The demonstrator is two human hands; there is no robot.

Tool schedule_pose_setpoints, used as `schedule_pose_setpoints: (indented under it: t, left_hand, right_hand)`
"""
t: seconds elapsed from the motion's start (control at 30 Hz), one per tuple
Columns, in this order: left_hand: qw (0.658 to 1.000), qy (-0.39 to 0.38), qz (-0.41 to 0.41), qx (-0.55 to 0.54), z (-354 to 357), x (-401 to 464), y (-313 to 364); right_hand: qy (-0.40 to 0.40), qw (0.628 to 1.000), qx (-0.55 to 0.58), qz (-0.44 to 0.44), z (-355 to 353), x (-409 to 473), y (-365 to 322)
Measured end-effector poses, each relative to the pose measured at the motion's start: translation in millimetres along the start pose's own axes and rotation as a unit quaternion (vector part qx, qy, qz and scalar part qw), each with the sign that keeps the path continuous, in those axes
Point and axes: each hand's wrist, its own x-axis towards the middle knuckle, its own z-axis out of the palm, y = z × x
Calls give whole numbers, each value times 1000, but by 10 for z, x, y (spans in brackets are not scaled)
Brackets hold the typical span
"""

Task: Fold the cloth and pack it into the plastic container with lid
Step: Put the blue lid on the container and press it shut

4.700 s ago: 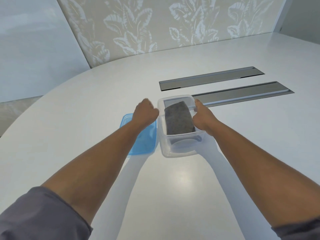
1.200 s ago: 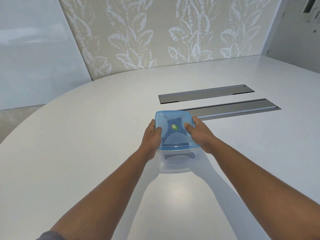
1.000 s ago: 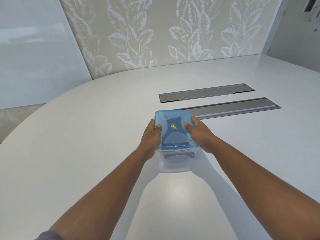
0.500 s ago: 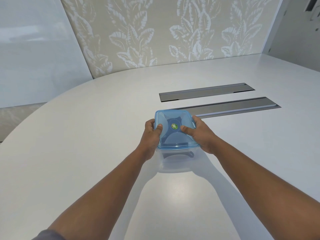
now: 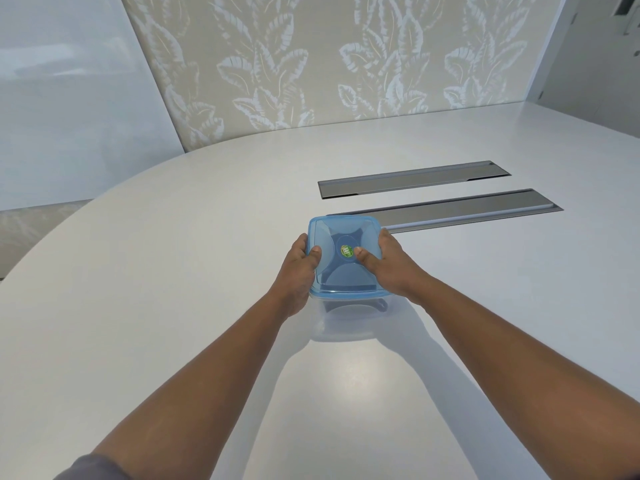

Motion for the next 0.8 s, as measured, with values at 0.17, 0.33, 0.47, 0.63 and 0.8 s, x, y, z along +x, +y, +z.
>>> schedule_pose_setpoints:
  t: [0.17, 0.33, 0.47, 0.63, 0.8]
  left_hand:
    - [995, 9, 53, 87, -31, -41, -27]
    - [990, 4, 81, 118, -57, -66, -50]
    - [968, 7, 90, 232, -76, -31, -1]
    - [877, 21, 98, 470, -105, 166, 222]
    - [782, 10, 104, 615, 200, 326, 411]
  right_hand:
    - [-2, 1000, -13, 0, 15, 21, 21]
    - [-8, 1000, -17, 6, 15, 3, 1]
    - [-5, 1000, -15, 11, 15, 0, -12]
    - [-7, 1000, -18, 7, 14, 5, -18]
    - [2, 999, -41, 3, 28, -2, -47]
